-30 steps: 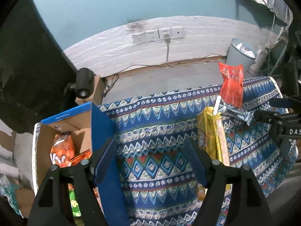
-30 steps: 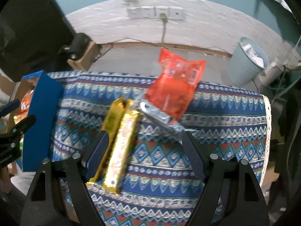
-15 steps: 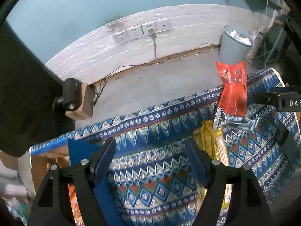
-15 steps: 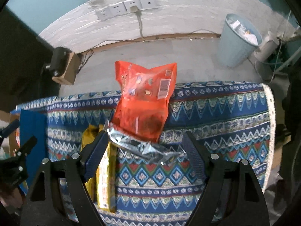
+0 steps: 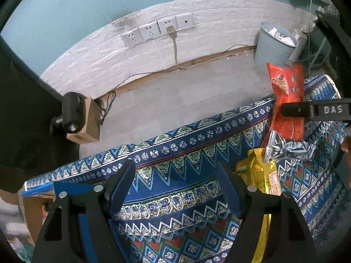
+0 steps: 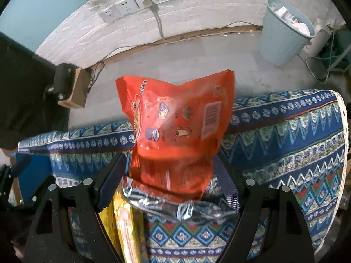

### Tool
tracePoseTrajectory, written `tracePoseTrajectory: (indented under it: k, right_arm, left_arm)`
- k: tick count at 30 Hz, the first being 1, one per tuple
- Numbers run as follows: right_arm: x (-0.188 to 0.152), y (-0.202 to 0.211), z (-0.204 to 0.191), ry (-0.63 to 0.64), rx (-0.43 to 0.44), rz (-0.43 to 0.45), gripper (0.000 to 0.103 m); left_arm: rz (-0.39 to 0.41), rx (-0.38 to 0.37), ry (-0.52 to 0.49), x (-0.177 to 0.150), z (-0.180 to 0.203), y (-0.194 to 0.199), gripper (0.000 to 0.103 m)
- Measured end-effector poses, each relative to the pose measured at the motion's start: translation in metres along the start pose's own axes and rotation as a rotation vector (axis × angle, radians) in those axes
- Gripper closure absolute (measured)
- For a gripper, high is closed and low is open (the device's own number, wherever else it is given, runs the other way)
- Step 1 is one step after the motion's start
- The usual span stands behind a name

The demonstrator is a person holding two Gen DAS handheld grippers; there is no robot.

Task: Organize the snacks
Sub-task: 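Grasp a gold wafer bar with the left tool while the right tool grasps the red-orange bag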

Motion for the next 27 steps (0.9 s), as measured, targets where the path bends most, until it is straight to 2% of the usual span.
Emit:
tracePoseTrajectory:
  k: [4,12,18,23,27]
  right_arm:
    - [0.001,-0.016,-0.002,0.002,-0.026,-0.013,0.023]
    - [-0.003,-0.028,-0.006,0.079,-0.091,0.017,0.023]
    - [-0.008,-0.023,0.0,0.12,-0.118,0.021,0.051]
    - [-0.019,-0.011,-0.002,0.207,-0.116,0.036,0.069]
    - [-0.033,-0.005,-0.007,0.274,-0.124,0.055,0.072]
  left_arm:
    - [-0.013,-0.014,0.022,-0.001,-0.003,-0.009,0.026]
    - [-0.043,-0.067,0.055,-0.005,0.004,-0.023,0.026]
    - [-0.045,-0.094,0.054,-0.009,0.013,-0.019,0.026]
    - [-0.058,-0.151,0.077,-0.017,0.021,-0.018,0.026]
    - [-0.065,-0.207,0.1,-0.025,0.032,-0.017,0.026]
Point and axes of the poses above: each gripper's, at about its wrist camera, not at the fingertips, and y roughly against the way its jaws point, z to its right, x to its top, the point moved 3 cm from there along -y, roughly the way its jaws point, and after that the axes turned 14 degrees about -y, right-handed, at the moved point
